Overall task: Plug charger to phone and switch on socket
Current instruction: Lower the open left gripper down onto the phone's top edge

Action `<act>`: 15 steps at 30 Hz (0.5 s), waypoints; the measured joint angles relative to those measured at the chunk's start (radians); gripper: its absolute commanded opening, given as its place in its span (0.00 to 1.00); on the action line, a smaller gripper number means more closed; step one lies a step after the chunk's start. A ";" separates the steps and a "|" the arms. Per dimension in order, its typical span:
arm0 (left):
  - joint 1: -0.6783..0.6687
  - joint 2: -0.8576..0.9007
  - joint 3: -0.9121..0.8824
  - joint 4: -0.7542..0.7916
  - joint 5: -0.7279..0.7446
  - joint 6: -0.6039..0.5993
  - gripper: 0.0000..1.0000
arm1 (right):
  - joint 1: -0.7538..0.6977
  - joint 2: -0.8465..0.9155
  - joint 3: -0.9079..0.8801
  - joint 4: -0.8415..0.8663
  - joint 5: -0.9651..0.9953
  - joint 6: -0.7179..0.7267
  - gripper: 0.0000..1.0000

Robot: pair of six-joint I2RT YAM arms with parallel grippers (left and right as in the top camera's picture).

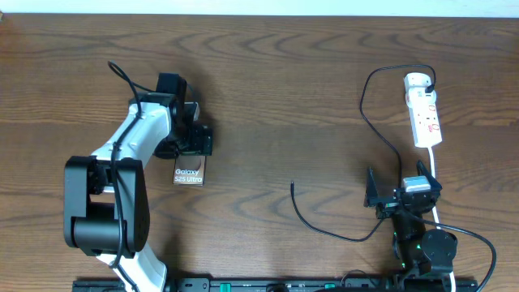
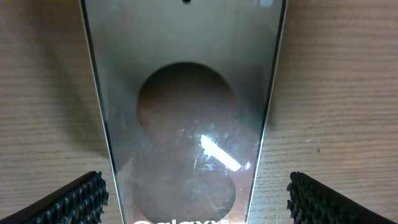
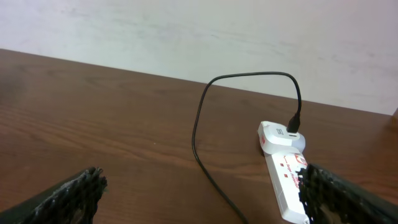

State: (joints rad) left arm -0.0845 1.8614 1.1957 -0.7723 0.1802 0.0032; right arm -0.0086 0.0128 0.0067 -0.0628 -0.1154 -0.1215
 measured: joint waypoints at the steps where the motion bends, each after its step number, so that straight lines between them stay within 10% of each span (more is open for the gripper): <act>1: 0.000 0.000 -0.002 0.000 0.000 0.000 0.93 | 0.000 0.000 0.000 0.000 0.000 0.000 0.99; 15: 0.000 0.000 -0.012 0.030 0.000 0.000 0.92 | 0.000 0.000 0.000 0.000 0.000 0.000 0.99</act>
State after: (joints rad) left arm -0.0845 1.8610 1.1839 -0.7425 0.1802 0.0036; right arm -0.0086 0.0128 0.0067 -0.0631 -0.1154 -0.1215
